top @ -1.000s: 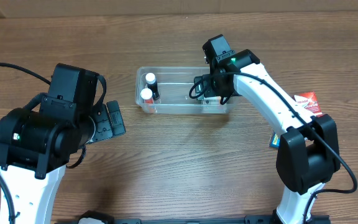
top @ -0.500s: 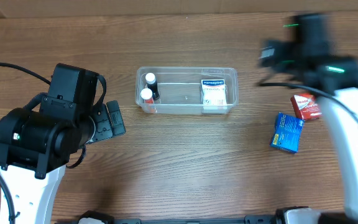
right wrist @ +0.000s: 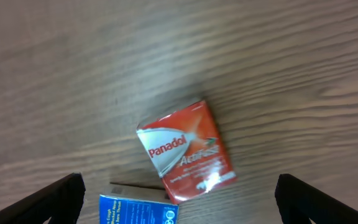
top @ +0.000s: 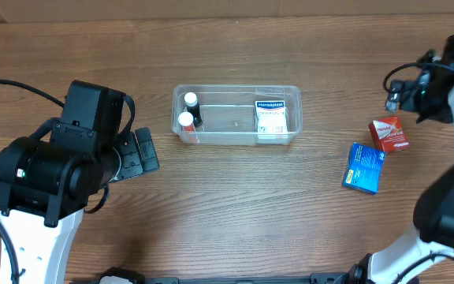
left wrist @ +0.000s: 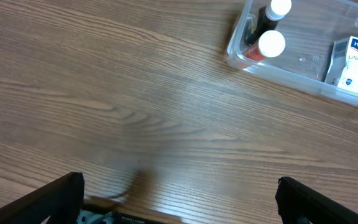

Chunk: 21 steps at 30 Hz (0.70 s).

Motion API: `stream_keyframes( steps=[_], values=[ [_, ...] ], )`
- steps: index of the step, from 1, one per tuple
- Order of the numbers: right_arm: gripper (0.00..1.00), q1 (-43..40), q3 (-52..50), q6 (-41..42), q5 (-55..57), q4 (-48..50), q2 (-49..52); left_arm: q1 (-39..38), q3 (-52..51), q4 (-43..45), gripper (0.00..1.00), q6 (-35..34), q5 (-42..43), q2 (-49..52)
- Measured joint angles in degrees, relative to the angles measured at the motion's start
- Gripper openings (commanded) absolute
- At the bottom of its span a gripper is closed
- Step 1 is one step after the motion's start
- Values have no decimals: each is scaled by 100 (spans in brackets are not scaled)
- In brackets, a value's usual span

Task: Pack container
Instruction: 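Move the right gripper to the red Panadol box and grasp it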

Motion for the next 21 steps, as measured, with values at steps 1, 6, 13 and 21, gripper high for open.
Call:
stream_keyframes(
  steps=[1,6,13,21],
  values=[
    [100,-4,0,-103,7,26,249,0,0,0,100,2,-15,0],
    [100,-15,-4,-557,103,87,391,0,0,0,100,2,-63,0],
    [100,-15,-219,-1185,-13,195,393,0,0,4,100,2,-166,0],
    [100,-15,-1093,-1346,-57,949,721,0,-2,63,100,2,-166,4]
  ],
)
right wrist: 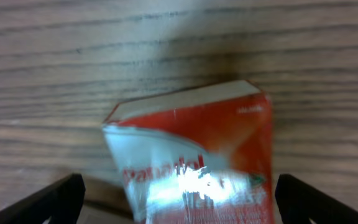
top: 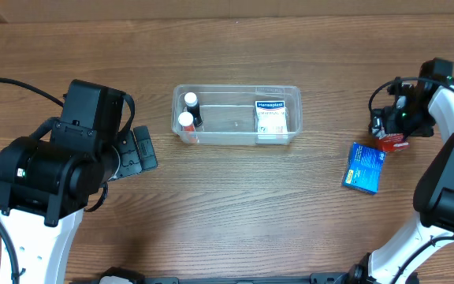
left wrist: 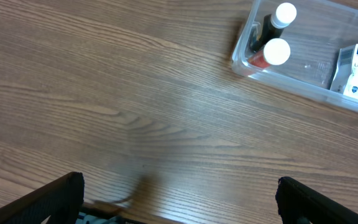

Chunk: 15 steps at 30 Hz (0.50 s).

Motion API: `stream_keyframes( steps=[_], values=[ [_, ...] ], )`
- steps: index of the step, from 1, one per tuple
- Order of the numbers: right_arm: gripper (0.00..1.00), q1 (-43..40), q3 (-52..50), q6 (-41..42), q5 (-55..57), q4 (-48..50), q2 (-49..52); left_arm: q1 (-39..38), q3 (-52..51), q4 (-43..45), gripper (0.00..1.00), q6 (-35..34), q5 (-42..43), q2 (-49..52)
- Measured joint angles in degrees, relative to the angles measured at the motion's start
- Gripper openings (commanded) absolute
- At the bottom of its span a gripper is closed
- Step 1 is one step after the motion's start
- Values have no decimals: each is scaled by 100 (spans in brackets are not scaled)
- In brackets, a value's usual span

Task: Pack container
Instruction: 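Move the right gripper to the red Panadol box and grasp it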

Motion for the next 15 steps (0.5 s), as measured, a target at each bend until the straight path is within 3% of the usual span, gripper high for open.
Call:
stream_keyframes(
  steps=[9,11,13,15],
  values=[
    [100,0,-291,-4,0,485,33,0,0,4,100,0,0,55],
    [93,0,-291,0,0,490,44,0,0,4,100,0,0,59],
    [79,0,-291,-11,0,494,55,0,0,4,100,0,0,59],
    [76,0,-291,-26,2,505,57,0,0,4,100,0,0,59]
  ],
)
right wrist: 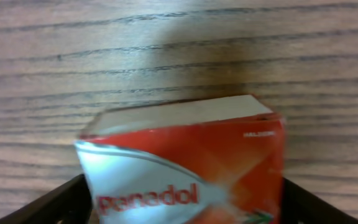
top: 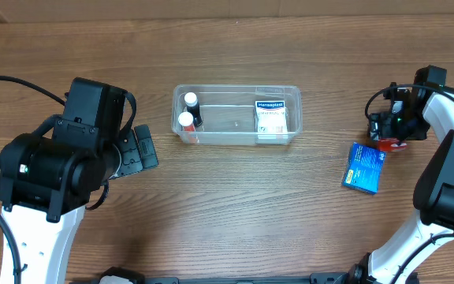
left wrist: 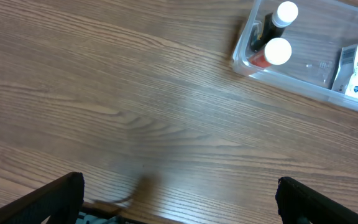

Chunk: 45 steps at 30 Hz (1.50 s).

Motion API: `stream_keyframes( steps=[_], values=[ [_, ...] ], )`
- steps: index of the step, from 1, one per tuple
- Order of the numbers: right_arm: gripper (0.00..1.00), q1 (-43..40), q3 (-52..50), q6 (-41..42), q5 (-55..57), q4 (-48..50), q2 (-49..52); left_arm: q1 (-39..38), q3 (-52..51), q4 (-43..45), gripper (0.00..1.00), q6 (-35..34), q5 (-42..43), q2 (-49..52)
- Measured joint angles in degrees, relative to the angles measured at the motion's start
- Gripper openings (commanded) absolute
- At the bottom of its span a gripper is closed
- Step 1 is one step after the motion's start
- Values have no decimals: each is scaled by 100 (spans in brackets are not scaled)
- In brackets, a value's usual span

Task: Pack container
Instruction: 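Move the right gripper to the red Panadol box and grasp it, then lower the Panadol box into the container and open the right gripper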

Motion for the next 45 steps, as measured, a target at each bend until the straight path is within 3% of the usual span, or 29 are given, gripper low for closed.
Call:
stream_keyframes(
  steps=[11,20,26,29,33,39,45],
  values=[
    [73,2,0,50,-149,37,0,0,2,24,100,0,0,0],
    [68,2,614,704,-435,-562,-48,0,0,42,100,0,0,0],
    [67,271,1217,1349,-791,-1176,-1073,0,0,66,100,0,0,0],
    [67,844,1325,1572,-890,-1368,-1716,0,2,66,100,0,0,0],
    [68,2310,1399,2020,-1047,-1467,-2404,0,0,63,100,0,0,0],
    [70,4391,1399,2903,-949,-1084,-2361,0,0,66,100,0,0,7],
    [70,5322,1401,3652,-437,-750,-1792,0,0,66,100,0,0,7]
  ],
)
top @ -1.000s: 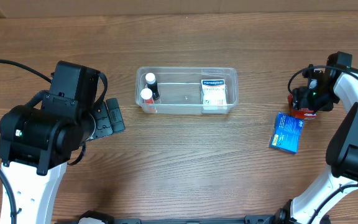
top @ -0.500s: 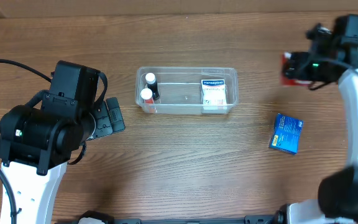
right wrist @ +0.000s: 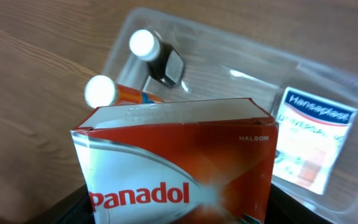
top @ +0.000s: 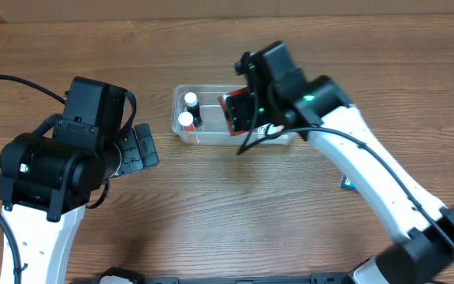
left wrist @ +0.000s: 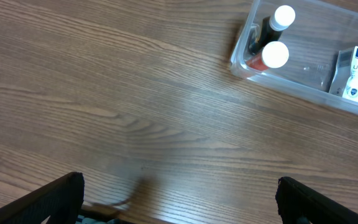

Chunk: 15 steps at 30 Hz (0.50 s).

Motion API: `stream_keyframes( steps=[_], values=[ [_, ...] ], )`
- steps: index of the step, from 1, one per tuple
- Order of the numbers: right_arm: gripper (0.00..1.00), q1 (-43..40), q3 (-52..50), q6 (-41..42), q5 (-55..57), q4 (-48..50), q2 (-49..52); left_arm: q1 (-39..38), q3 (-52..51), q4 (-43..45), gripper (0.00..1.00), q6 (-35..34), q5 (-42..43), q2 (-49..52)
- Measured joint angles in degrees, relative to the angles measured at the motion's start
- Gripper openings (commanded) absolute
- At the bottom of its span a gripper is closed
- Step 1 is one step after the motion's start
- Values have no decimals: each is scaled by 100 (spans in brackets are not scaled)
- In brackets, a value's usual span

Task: Pack container
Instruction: 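Lower the Panadol box into the container and open the right gripper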

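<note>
My right gripper (right wrist: pixel 179 208) is shut on a red and white Panadol box (right wrist: pixel 179 168), which it holds over the middle of the clear plastic container (top: pixel 178 136). In the overhead view the Panadol box (top: pixel 239 112) hangs above the container's centre. Two white-capped bottles (right wrist: pixel 143 42) lie in the container's left end. A Hansaplast box (right wrist: pixel 312 146) stands in its right end. My left gripper (left wrist: pixel 179 199) is open over bare table, left of the container (left wrist: pixel 291 87).
Only a corner of a blue box (top: pixel 344 186) shows from under my right arm, on the table to the right. The wooden table (top: pixel 235 221) stretches around the container. My left arm's bulky body (top: pixel 61 166) fills the left side.
The Panadol box was on the table at the far right with my right gripper's fingers either side of it. It is now held over the container. My left gripper has not moved.
My right gripper was first open well above the Panadol box at the table's right edge. Then it was low over the box, then down around it. Now it grips the box above the container. My left gripper stayed open beside the container throughout.
</note>
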Motion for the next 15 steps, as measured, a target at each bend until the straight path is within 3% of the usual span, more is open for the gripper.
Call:
stream_keyframes(
  steps=[5,15],
  values=[
    [70,31,-2,330,284,321,872,0,0,-2,100,0,0,0],
    [73,9,-2,529,505,787,1502,0,0,0,100,0,0,0]
  ],
)
